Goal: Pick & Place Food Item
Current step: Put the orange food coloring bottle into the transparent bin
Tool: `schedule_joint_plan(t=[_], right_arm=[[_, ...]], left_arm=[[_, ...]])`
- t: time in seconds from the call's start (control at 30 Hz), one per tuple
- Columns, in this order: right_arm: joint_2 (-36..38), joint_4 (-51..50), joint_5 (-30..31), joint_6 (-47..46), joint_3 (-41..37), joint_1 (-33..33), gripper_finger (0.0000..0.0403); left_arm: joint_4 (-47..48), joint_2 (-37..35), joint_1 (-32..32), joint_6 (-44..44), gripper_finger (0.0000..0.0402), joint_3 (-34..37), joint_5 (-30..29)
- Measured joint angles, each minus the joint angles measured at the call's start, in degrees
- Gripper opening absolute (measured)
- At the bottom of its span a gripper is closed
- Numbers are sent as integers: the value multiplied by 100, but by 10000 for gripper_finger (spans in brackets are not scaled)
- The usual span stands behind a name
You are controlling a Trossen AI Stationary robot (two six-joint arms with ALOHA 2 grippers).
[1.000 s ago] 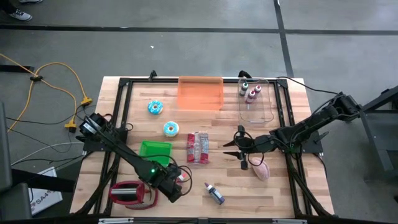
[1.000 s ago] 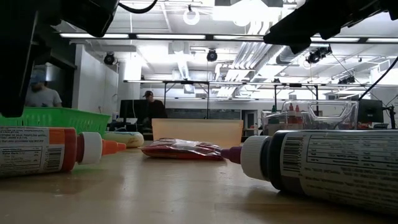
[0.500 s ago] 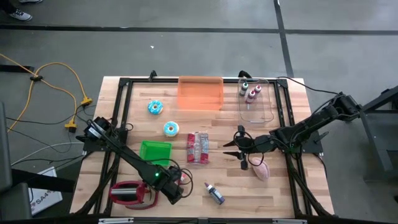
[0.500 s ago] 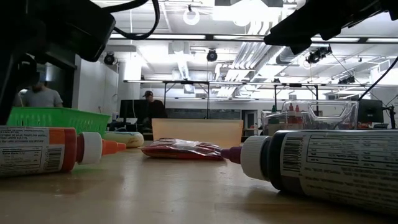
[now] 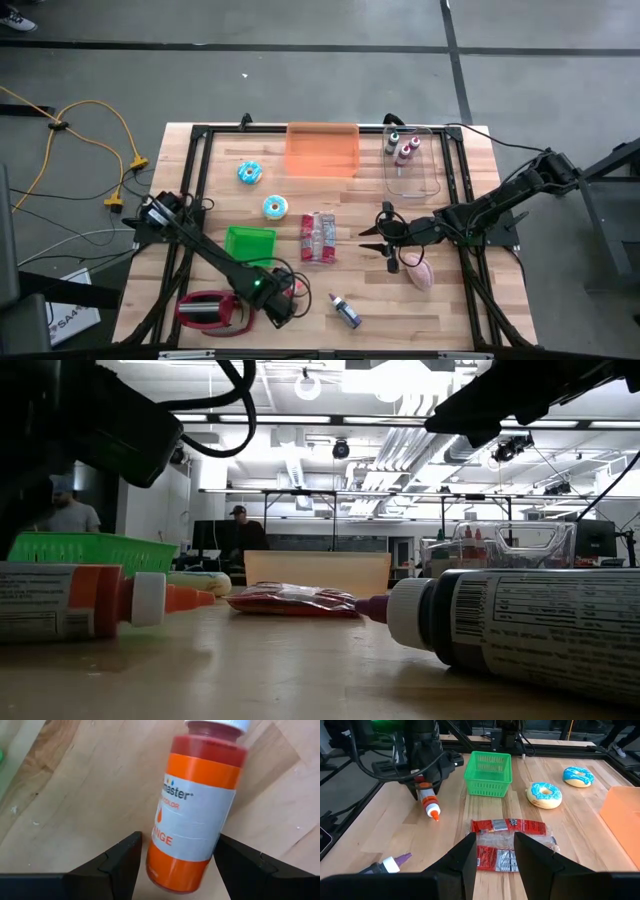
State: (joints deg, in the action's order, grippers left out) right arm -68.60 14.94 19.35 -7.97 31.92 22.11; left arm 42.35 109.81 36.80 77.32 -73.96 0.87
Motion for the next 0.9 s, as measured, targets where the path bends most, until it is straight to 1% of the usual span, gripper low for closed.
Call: schedule_joint_plan(t=[0.17, 0.23, 0.47, 0.57, 0.9], right_arm=[[0, -4, 2, 1, 0, -2, 118], [0, -7, 2, 1, 0, -1, 118], [0, -13, 2, 0, 0, -2, 118], [0, -15, 2, 2, 0, -2, 118], [0, -15, 2, 2, 0, -2, 118]], left_arm=[[-9, -25, 4, -86, 234, 8, -88], [-9, -25, 4, -120, 228, 9, -87], [31, -26, 2, -97, 173, 16, -74], [4, -27, 2, -95, 156, 16, -71], [-17, -29, 2, -324, 154, 16, -36]])
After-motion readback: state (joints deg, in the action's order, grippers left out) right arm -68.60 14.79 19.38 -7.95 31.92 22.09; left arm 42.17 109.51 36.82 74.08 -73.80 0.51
